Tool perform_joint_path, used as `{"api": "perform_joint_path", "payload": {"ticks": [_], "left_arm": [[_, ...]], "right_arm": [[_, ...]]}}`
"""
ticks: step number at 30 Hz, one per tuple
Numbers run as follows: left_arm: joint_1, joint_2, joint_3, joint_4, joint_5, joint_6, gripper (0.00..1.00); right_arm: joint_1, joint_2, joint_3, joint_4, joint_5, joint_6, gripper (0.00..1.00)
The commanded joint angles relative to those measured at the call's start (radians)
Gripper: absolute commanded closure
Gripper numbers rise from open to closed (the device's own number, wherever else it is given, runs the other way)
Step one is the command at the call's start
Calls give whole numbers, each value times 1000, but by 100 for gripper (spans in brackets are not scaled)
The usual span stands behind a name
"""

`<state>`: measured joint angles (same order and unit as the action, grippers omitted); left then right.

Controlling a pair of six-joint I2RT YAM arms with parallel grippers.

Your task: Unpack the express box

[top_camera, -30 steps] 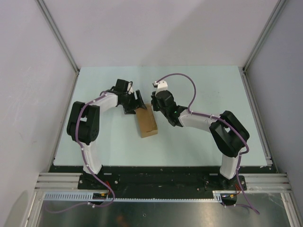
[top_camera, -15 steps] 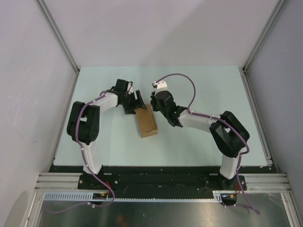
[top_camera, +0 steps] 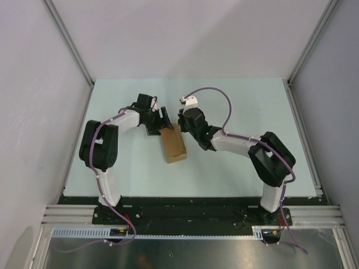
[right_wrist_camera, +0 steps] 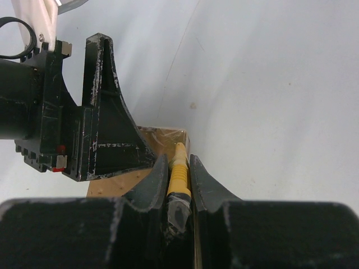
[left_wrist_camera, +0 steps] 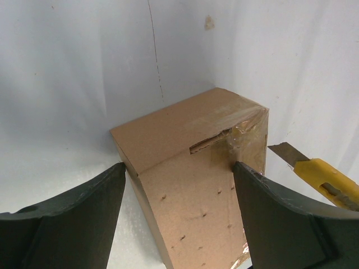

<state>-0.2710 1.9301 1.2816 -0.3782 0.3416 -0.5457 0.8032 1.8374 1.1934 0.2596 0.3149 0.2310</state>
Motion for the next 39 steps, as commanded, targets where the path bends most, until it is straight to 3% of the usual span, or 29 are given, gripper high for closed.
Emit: {"api": "perform_joint_path", "payload": {"ticks": [1, 39], "left_arm": [[-4, 40, -5, -57, -70, 36, 19], [-4, 38, -18, -59, -55, 29, 19]], "right_arm": [[5, -32, 37, 27, 26, -5, 100], [19, 2, 37, 10, 41, -2, 100]]}}
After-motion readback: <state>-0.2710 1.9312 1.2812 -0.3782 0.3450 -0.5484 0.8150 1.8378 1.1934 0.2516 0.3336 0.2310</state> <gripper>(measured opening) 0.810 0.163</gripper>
